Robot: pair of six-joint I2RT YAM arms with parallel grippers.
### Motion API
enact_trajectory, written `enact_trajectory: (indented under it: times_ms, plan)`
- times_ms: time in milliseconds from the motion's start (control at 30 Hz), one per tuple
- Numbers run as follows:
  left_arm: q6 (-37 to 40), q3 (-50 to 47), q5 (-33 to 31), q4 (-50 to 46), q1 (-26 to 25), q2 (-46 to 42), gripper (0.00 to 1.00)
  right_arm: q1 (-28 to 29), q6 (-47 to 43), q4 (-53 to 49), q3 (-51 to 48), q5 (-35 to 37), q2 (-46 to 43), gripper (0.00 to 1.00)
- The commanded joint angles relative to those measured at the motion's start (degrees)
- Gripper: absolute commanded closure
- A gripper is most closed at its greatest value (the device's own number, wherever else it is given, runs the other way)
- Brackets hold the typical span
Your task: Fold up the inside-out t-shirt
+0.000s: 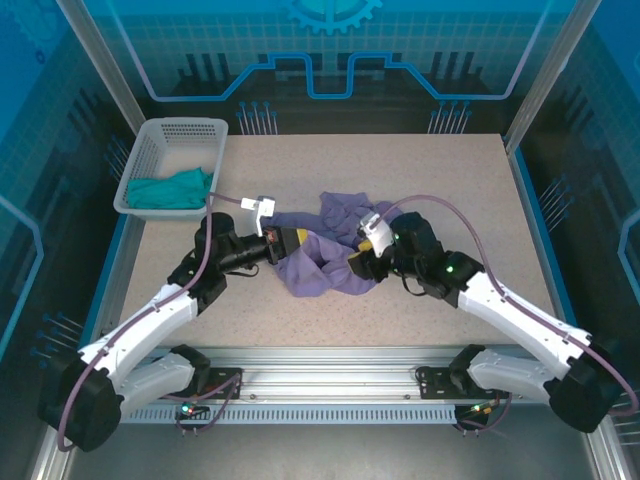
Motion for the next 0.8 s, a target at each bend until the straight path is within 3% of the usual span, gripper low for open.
enact_trajectory:
  times_ms: [0,300,367,433,500,567,767]
  plan:
    - [-1.2,2.9,1.6,1.6,-0.3,0.4,1.0,3.8,-4.2,6.2,-2.3,2.7,0.9,0.57]
    - [-0.6,2.8,1.5,0.4,-0.3,-0.4,1.0,6.0,-5.7,13.5,0.2,10.0,11.3,0.6]
    - [-0.4,2.7,1.1,-0.1,-0.3,-0.8,1.0,6.1,-6.0,13.8,1.3,10.5,13.0,0.71]
    - [-0.5,2.6,-0.3,-1.2,-0.3,-1.3,1.0,6.1,-6.2,12.8,2.1,9.4,13.4,0.9]
    - [-0.6,2.9,-3.2,-3.2,-0.3,-1.6,1.0,6.0,-6.2,11.9,1.8,7.8,11.8,1.0]
    - [-0.2,3.1,-6.5,-5.5,-0.3,-1.7,1.0,5.2,-5.7,10.8,1.0,3.1,8.9,1.0]
    - [2.2,5.7,-16.4,-10.8,-0.2,1.0,1.0,-3.2,3.8,9.9,1.1,-22.5,3.7,1.0]
